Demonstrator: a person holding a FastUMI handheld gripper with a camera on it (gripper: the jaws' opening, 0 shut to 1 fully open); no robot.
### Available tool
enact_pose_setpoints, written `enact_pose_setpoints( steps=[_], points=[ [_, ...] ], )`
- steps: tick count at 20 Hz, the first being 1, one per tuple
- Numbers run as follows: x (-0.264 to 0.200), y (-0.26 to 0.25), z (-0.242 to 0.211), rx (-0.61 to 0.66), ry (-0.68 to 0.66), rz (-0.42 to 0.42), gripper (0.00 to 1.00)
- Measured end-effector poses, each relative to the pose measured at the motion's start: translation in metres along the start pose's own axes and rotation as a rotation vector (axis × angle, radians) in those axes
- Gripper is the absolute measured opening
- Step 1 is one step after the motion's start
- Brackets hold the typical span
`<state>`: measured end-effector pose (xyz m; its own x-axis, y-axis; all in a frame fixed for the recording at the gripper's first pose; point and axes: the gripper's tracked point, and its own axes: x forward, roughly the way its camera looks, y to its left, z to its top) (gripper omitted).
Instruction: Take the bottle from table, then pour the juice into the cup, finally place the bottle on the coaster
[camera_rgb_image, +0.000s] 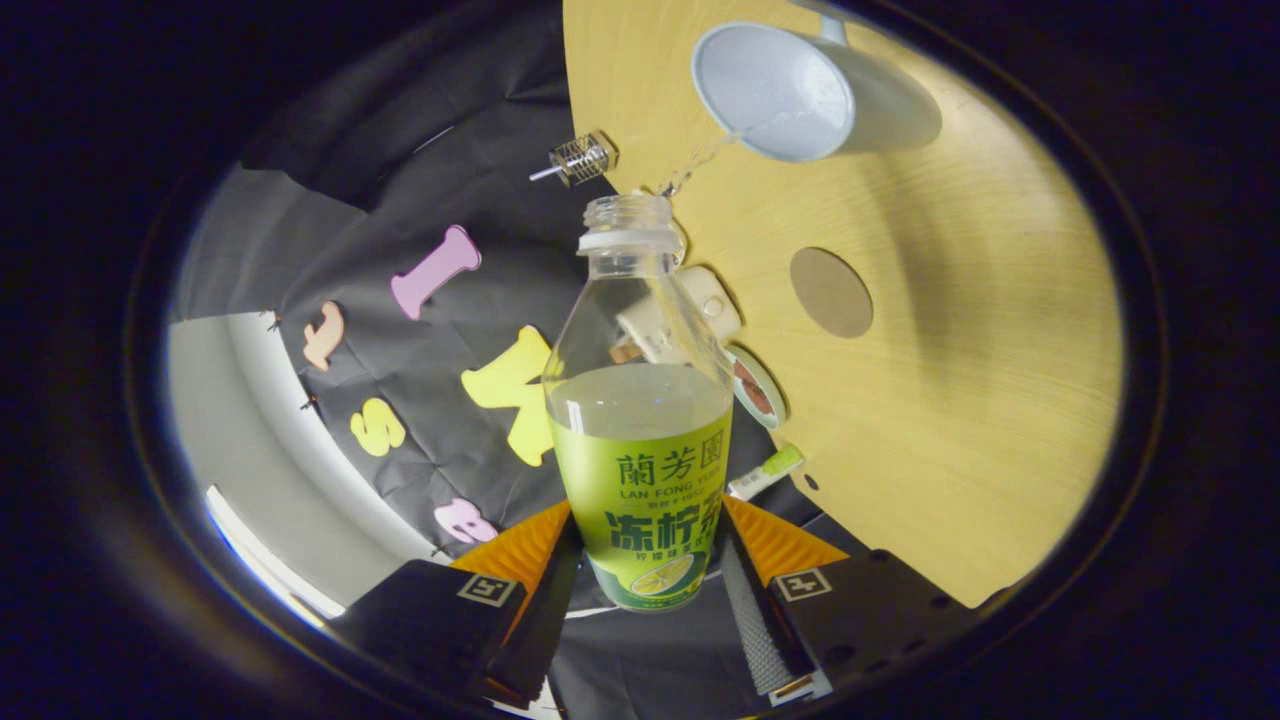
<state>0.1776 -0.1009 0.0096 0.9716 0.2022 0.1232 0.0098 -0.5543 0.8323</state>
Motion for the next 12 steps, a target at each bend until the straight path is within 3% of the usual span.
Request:
enact_pose_setpoints(
  steps=[12],
  points=[
    [-0.002,0.016,0.001,0.047,-0.006,0.048,0.78]
  ],
)
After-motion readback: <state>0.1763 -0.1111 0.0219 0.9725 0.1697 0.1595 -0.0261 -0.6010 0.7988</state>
